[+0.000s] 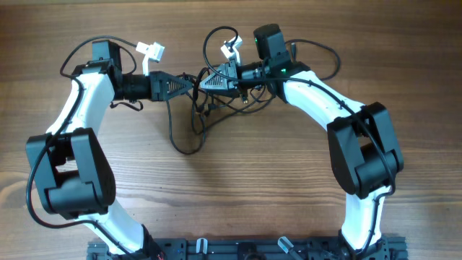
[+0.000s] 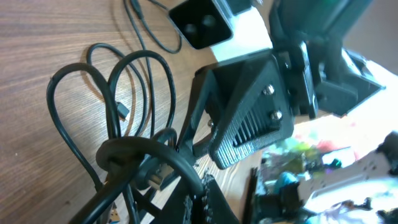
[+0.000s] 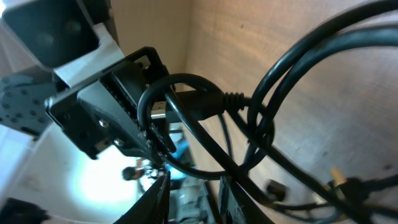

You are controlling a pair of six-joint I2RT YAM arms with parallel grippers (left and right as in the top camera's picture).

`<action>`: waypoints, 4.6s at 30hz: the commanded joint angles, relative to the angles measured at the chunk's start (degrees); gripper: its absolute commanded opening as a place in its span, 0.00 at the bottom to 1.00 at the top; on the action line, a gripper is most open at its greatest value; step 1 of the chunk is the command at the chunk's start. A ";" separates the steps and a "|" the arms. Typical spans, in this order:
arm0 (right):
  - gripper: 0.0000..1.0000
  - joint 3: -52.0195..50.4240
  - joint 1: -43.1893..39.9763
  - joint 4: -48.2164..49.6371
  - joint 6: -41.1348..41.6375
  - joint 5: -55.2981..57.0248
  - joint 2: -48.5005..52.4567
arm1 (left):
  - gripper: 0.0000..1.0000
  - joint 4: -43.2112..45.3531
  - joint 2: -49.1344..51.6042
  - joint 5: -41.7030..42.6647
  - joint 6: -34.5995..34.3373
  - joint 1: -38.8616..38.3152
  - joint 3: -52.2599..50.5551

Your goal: Untangle cables

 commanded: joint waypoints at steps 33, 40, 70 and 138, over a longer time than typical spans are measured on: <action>0.39 0.81 6.95 -3.82 7.21 1.18 -0.46 | 0.04 -23.04 -0.17 -5.01 55.34 -0.17 0.15; 0.41 0.81 7.17 1.95 15.87 7.69 -0.46 | 0.04 -22.84 -0.17 -4.96 55.36 -0.48 0.15; 0.06 0.81 9.38 6.10 20.96 17.62 -0.46 | 0.04 -21.94 -0.17 -5.42 55.28 -3.39 0.15; 0.54 0.81 4.37 -8.13 -29.14 8.15 -0.46 | 0.08 10.27 -0.17 -6.71 -9.81 -7.10 0.15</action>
